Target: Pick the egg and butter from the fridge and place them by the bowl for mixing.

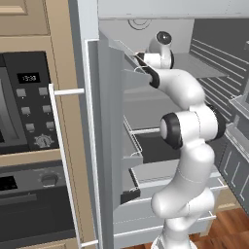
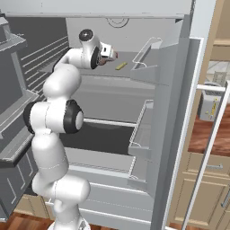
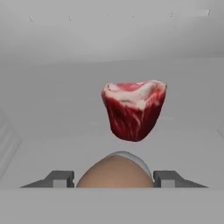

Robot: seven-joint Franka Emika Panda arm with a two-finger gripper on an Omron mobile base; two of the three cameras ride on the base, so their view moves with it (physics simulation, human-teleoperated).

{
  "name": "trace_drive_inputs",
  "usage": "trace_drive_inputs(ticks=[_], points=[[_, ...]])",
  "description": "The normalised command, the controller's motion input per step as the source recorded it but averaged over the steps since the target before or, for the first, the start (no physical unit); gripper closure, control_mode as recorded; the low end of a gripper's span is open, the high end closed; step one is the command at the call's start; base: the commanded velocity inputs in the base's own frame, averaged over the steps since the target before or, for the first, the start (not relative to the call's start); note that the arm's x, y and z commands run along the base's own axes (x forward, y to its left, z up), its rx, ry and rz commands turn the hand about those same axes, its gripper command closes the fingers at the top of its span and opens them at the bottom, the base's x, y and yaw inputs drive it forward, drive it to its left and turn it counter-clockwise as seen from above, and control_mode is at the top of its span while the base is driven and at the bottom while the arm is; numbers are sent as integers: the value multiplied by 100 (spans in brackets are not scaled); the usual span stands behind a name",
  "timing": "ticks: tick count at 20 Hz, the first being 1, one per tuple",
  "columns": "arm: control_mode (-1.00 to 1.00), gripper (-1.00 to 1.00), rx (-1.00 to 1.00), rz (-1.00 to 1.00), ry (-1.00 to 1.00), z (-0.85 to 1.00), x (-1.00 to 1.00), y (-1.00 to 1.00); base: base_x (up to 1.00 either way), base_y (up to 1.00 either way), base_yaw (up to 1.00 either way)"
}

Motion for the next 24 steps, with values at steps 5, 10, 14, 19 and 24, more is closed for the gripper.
trace_drive_inputs(ticks=[5, 10, 14, 19, 24], points=[[-100, 100, 7, 0, -1, -24, -51, -2, 0, 0, 0], [-100, 100, 7, 0, 0, -14, -67, -1, 0, 0, 0], [-100, 100, 9, 0, -1, 5, -68, -2, 0, 0, 0], [-100, 100, 1, -1, 2, 9, -73, 0, 0, 0, 0], [-100, 100, 0, 0, 0, 7, -76, 0, 0, 0, 0]])
